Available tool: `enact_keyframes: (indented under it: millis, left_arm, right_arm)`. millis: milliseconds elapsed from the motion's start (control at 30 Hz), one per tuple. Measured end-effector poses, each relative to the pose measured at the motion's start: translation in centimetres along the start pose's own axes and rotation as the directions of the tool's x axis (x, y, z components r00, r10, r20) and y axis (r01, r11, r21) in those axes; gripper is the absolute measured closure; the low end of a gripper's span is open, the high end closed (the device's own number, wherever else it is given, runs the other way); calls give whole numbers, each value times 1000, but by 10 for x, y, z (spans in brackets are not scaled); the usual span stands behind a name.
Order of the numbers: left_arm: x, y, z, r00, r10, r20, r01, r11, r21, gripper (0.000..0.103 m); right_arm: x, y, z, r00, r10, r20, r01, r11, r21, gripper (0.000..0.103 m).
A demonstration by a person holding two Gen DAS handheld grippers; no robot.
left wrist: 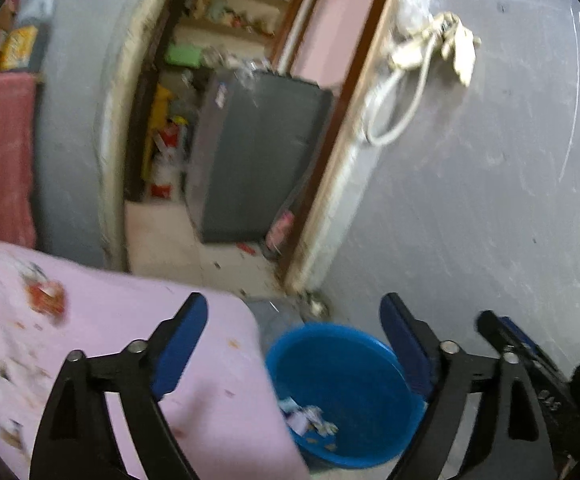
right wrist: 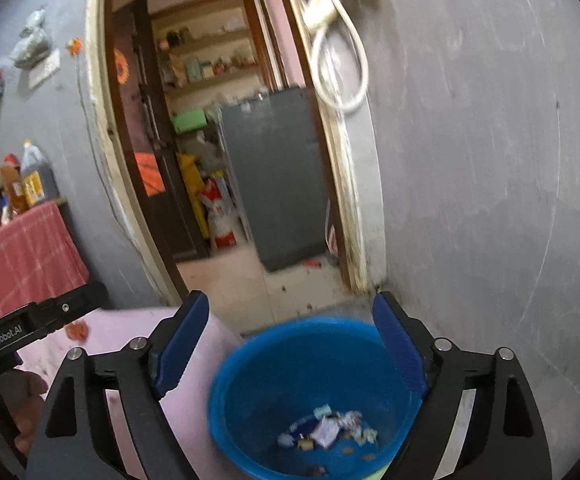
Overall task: Collect trash
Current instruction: 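Move both open tools back above the remaining scraps on the table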
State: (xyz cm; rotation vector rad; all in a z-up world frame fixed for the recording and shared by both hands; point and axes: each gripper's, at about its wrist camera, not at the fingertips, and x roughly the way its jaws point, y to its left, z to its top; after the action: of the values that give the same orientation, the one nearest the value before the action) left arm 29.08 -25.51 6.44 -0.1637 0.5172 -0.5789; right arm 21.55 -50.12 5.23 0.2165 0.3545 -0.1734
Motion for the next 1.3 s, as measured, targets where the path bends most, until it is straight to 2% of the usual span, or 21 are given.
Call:
enact_keyframes:
  millis: [67, 200, 433, 533, 667, 767, 833, 1100, 1233, 1300]
  left_arm:
    - [-21, 11, 9, 998, 44, 55, -45, 999, 13, 6]
    - [-57, 37, 24, 982, 118, 151, -124, 992, 32, 2]
    - [-111, 87, 45, 938, 228, 262, -238, 971, 9, 2]
    - [-131, 107, 51, 915, 274, 297, -290, 957, 9, 2]
    - [-144, 134, 51, 892, 330, 309, -351, 936, 14, 2]
    - [-145, 158, 46, 880, 375, 293, -399, 917, 24, 2]
    - [-142, 173, 43, 879, 391, 275, -413, 910, 28, 2]
    - [-97, 236, 23, 901, 415, 122, -423, 905, 41, 2]
    - [-74, 247, 10, 905, 421, 61, -424, 903, 70, 2]
    - [-63, 252, 5, 906, 423, 32, -424, 902, 86, 2]
  right_arm:
    - [-7, 10, 8, 999, 12, 39, -12, 1000, -12, 13]
    - [-24, 39, 24, 990, 57, 130, -51, 998, -49, 1]
    - [-37, 97, 45, 947, 178, 268, -159, 983, -93, 0]
    - [-37, 122, 47, 931, 219, 292, -193, 974, -117, 0]
    - [-28, 153, 46, 917, 273, 290, -241, 960, -140, 0]
    - [-13, 177, 41, 916, 307, 258, -273, 949, -157, 0]
    - [-1, 190, 35, 916, 331, 229, -298, 940, -166, 0]
    - [66, 232, -3, 916, 401, 22, -387, 895, -221, 0]
    - [98, 248, -22, 906, 412, -97, -423, 873, -242, 0]
    - [113, 256, -32, 892, 421, -162, -450, 858, -249, 5]
